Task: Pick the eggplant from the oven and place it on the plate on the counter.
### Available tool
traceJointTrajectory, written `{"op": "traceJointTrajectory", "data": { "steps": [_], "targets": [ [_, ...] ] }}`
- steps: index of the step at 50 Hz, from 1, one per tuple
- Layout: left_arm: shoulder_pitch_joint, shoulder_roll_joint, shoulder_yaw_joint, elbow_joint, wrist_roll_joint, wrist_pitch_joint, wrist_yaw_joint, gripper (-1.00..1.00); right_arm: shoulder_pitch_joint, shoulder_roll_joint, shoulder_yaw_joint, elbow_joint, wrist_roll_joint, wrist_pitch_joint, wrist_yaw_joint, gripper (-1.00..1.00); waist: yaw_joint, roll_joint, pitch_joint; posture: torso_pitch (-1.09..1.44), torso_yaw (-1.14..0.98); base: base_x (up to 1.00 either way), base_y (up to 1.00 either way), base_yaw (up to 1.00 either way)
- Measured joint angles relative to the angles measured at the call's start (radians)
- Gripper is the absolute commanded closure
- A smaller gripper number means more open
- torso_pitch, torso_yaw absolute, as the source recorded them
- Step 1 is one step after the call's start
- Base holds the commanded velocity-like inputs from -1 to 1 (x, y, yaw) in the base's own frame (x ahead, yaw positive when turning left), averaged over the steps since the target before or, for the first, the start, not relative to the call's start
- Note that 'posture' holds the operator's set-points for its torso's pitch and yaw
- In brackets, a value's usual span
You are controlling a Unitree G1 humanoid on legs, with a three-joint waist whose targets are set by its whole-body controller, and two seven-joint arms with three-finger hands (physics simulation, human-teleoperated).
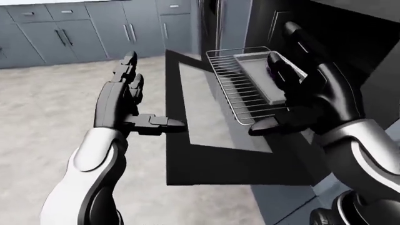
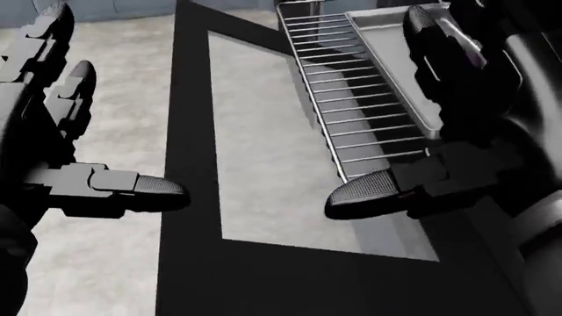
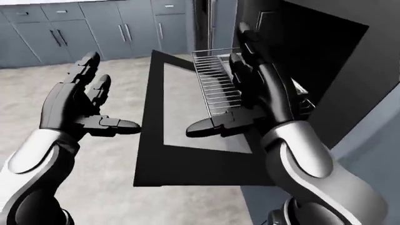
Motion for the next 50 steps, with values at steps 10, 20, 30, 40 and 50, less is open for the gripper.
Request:
{"op": "traceJointTrajectory", "data": {
  "steps": [10,20,30,40,50],
  "targets": [
    [0.011,0.005,0.028,-0.039,0.004,-0.014,-0.002,-1.0,-0.008,-0.054,0.025,0.046,0.069,-0.072,-0.063,-1.0,0.002,-0.122,0.02,0.0,0.0,0.0,0.0,0.72],
    [0.021,0.008,0.032,-0.041,-0.004,-0.03,-0.006,-1.0,-0.001,-0.045,0.046,0.072,0.073,-0.078,-0.119,-1.0,0.0,0.015,0.008,0.0,0.0,0.0,-0.16,0.0],
    [0.01,0.01,0.027,-0.027,0.01,-0.033,-0.001,-1.0,-0.026,-0.044,0.056,0.087,0.047,-0.088,-0.135,-1.0,0.013,-0.036,-0.003,0.0,0.0,0.0,-0.45,0.0],
    [0.005,-0.001,-0.003,0.008,0.005,-0.039,-0.019,-1.0,-0.088,0.005,0.106,0.262,-0.157,-0.112,-0.115,-1.0,0.001,-0.072,0.029,0.0,0.0,0.0,-0.07,0.0],
    [-0.01,-0.003,-0.002,0.011,0.017,-0.047,-0.013,-1.0,-0.192,0.092,0.154,0.418,-0.39,-0.154,-0.045,-1.0,-0.016,-0.008,0.016,0.0,0.0,0.0,-0.03,0.0]
  ]
}}
